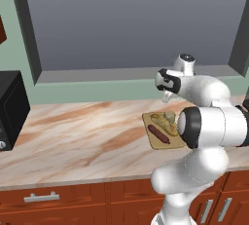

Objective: Retrieve the sausage and cheese from the fridge and place them on the cutting board on the counter.

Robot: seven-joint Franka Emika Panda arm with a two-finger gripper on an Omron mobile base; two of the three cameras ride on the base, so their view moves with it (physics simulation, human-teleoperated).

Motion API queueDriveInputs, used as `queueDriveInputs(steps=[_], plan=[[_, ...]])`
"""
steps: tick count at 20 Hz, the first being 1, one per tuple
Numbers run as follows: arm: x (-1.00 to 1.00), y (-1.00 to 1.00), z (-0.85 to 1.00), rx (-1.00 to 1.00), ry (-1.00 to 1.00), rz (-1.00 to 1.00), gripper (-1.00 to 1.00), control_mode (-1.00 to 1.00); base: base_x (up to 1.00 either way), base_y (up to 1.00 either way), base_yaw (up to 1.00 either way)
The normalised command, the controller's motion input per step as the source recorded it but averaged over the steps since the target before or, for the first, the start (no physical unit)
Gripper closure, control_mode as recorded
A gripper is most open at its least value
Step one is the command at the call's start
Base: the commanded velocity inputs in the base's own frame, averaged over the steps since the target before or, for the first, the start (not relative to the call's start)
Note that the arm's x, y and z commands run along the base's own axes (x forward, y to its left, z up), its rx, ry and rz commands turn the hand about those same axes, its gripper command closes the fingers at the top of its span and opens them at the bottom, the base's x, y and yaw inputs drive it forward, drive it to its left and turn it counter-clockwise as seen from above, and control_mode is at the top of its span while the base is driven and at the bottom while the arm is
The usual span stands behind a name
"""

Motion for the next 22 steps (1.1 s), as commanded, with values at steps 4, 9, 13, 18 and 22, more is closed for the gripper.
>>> queueDriveInputs(steps=[4, 9, 13, 18, 22], plan=[[-0.85, 0.10, 0.89, -0.12, -0.20, -0.04, -1.00, -1.00, 0.00, 0.00, 0.00], [-1.00, 0.19, 0.54, -0.03, -0.12, -0.09, -1.00, -1.00, 0.00, 0.00, 0.00], [-1.00, 0.23, 0.69, 0.00, -0.09, -0.09, -1.00, -1.00, 0.00, 0.00, 0.00], [-1.00, 0.29, 0.51, 0.01, -0.11, -0.03, -1.00, -1.00, 0.00, 0.00, 0.00], [-1.00, 0.43, 0.02, 0.06, -0.20, 0.00, -1.00, -1.00, 0.00, 0.00, 0.00]])
